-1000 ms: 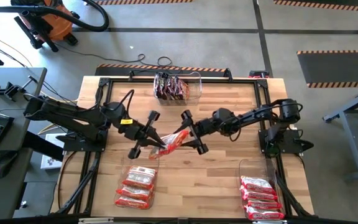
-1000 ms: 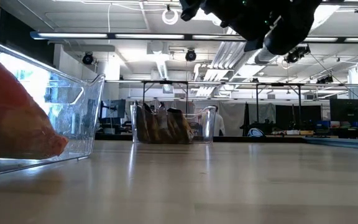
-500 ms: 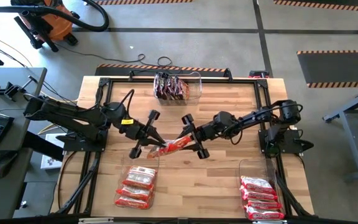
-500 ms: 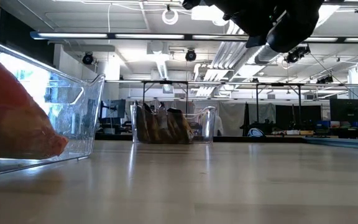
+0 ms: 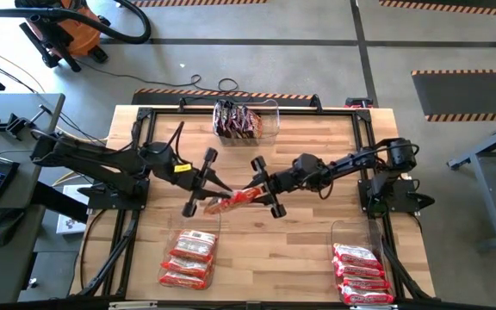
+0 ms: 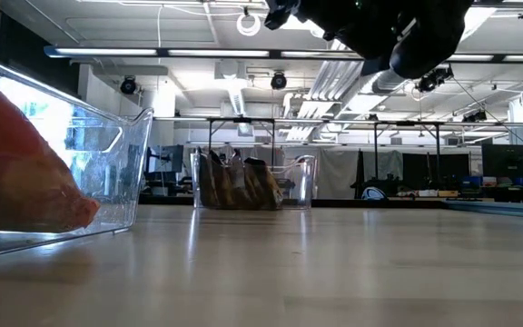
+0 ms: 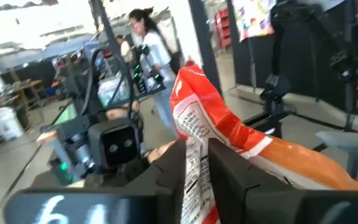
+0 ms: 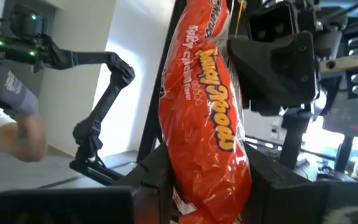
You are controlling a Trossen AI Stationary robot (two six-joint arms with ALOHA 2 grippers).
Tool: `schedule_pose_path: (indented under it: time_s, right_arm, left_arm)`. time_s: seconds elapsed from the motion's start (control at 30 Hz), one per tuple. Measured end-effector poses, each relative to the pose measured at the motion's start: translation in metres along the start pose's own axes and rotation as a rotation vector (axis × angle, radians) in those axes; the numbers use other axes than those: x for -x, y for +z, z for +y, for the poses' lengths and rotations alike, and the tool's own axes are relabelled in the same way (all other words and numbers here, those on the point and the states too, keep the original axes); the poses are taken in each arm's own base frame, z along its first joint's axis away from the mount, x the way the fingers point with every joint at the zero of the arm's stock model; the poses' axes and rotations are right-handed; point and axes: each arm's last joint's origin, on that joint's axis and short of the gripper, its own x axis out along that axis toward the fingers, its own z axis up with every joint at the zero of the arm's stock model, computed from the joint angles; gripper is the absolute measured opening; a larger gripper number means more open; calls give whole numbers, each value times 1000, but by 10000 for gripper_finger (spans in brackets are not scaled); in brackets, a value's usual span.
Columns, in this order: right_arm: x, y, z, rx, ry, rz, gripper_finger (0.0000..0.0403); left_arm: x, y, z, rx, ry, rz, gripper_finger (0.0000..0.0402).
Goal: Sort Maruchan noodles
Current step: Put the orange noodle pack into the bottom left transparent bin
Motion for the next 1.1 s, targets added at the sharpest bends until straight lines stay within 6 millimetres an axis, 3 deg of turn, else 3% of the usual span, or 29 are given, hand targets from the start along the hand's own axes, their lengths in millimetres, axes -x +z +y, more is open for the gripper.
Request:
schedule_pose_path:
  time_s: [0.3, 0.6, 0.83, 1.1]
  right_arm:
    - [2, -1, -6, -86, -90, 107, 99]
    - [5, 16, 4, -140, -231, 373, 99]
    - [-1, 21, 18, -159, -406, 667, 99]
    - [-19, 29, 25, -97, -539, 860, 99]
  left_arm:
    - [39, 6, 1, 2, 190, 191, 99]
    - [66, 2, -2, 53, 275, 353, 97]
    - [62, -7, -4, 97, 302, 431, 92]
    - [36, -19, -19, 43, 230, 515, 140]
